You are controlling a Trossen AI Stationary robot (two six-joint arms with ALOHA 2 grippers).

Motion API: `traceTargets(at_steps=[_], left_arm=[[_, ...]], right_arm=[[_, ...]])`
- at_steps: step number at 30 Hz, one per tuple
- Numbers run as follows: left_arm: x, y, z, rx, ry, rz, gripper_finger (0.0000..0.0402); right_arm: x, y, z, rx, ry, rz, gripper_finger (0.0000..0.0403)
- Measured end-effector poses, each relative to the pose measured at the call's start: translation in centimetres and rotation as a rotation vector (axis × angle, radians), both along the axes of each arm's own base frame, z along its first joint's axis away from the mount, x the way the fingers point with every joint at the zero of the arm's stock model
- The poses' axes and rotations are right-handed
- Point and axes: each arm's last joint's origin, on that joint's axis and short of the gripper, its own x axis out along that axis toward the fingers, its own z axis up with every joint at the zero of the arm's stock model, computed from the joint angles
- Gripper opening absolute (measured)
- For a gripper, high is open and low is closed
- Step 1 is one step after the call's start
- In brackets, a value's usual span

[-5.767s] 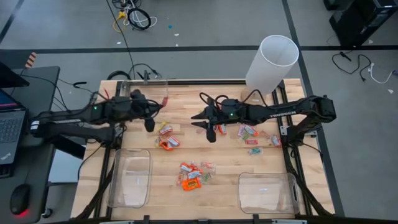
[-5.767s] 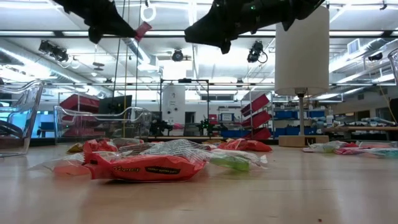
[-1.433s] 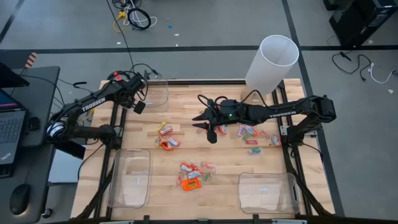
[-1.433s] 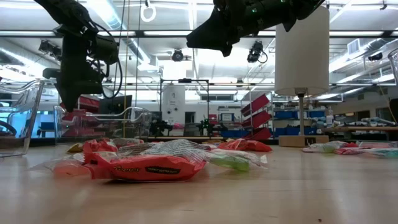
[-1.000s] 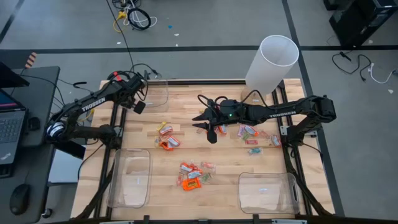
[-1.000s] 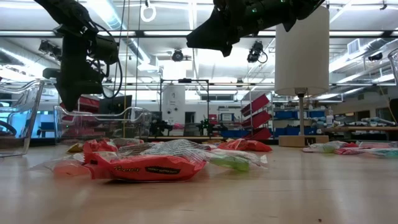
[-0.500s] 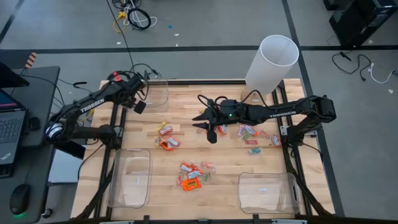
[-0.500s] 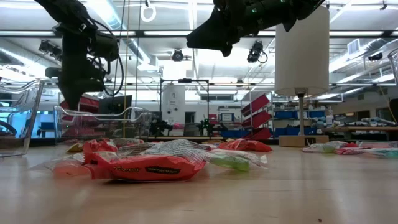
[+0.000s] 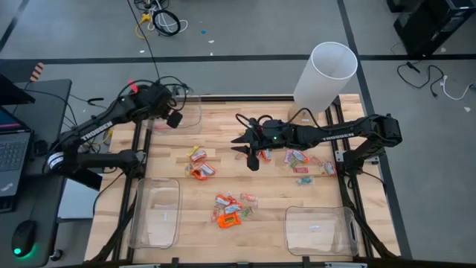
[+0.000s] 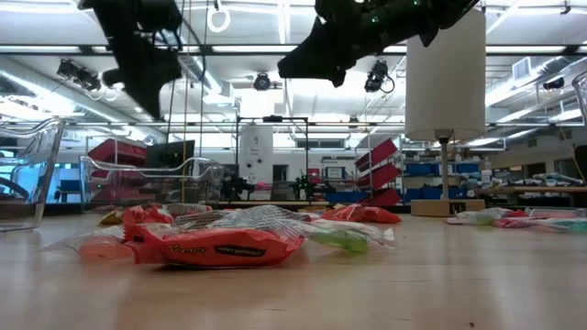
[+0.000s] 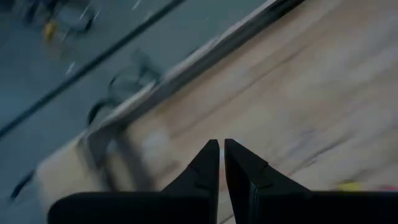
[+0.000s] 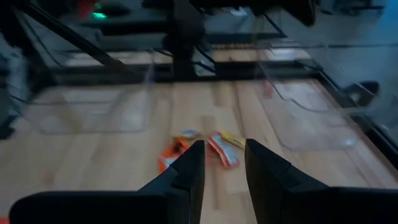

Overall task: Sort candy
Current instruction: Put the red candy into the top left transparent bin

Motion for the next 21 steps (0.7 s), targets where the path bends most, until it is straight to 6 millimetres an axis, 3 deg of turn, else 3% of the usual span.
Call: traceTargets(at_steps=[6,14,21], left_arm=[[1.4,-2.5,1.7,0.062,-0.181,-0.198,0.0029],[3.0,-5.6,3.4,0.174,-0.288,-0.454,0.0029],[4.8,-7.9,3.4,0.237,-0.415,-0.655,0.0029]], right_arm=[[-0.4,-0.3,-0.8,-0.013,0.087,-0.109,0.0100],[-0.8,-0.5,-1.5,0.039,0.161,-0.227,0.0100],[-1.5,-0.7,-2.4,0.063,0.268,-0.291,0.0100]])
